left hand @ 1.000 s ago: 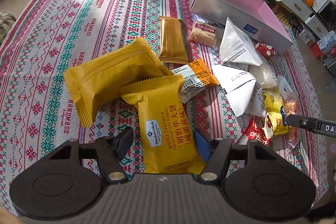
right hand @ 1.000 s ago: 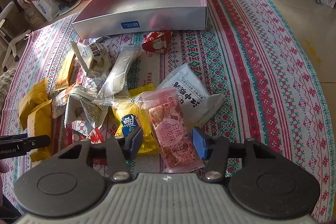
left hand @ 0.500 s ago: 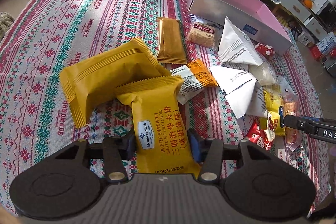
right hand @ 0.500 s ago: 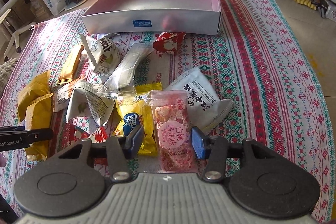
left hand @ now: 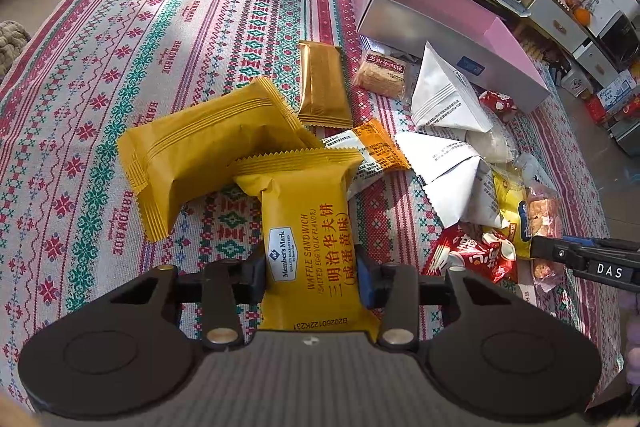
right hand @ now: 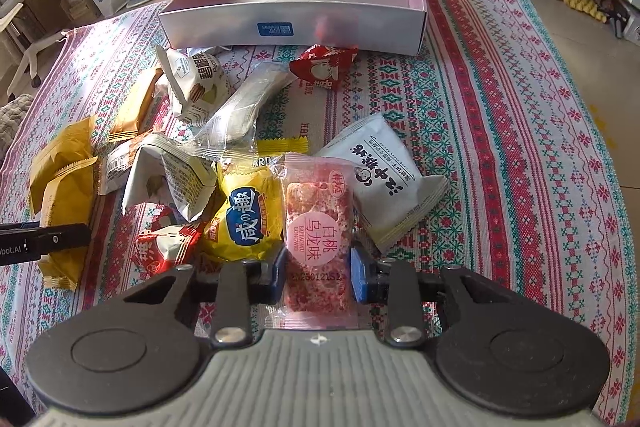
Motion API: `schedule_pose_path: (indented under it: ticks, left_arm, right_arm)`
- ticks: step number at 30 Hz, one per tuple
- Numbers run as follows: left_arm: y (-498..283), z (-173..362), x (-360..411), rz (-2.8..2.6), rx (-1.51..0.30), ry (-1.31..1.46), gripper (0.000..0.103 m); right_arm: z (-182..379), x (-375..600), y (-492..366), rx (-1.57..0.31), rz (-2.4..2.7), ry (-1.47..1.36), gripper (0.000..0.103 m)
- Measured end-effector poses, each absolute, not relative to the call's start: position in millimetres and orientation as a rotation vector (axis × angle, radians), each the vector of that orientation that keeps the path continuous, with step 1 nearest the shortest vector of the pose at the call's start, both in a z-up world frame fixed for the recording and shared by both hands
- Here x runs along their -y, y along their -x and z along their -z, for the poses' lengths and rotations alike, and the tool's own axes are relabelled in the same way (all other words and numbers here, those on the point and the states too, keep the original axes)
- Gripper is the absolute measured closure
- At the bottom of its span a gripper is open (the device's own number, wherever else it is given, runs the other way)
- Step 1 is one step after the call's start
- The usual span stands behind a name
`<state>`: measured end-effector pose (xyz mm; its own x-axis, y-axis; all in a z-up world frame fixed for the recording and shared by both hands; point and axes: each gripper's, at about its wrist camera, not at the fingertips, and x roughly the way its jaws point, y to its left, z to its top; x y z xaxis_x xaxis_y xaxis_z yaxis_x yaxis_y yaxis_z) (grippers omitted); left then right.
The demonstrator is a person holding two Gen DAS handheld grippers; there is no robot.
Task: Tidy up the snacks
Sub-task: 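Close left tool on yellow pack while right tool closes on pink packet, then carry yellow pack with left tool while right tool carries pink packet over box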
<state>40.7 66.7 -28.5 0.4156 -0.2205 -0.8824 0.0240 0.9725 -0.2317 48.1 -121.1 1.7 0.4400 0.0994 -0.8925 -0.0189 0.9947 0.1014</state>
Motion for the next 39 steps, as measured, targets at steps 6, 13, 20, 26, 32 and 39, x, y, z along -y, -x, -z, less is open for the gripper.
schedule_pose_path:
  ticks: [6,13,20,26,32,39]
  left_arm:
    - [-35,18,-69,0.182,-1.107,0.202,0.055]
    - [-37,0,-70,0.202,-1.062,0.227,0.055]
    - [-50,-20,-57,0.22,-1.008,0.235,0.056]
    - [-70,-33,-41,0.264,-0.975,0.258,0.056]
    - [-114,-40,-27,0.263,-0.938,0.262,0.056]
    - [-175,-38,-19,0.25,-0.905,0.273,0.056]
  right_arm:
    - [-14,123,-42,-1.071,-0.084,-0.099,0.074]
    - [-32,129,-42,-1.016,-0.093,-0.144,0.074]
    - [-52,128,-52,-0.962,-0.1,-0.185,0.074]
    - [-68,126,-70,-0.922,-0.106,-0.198,0.074]
    - [-75,134,-106,-0.898,-0.088,-0.275,0.074]
    - [-69,156,-158,-0.879,-0.044,-0.303,0.074]
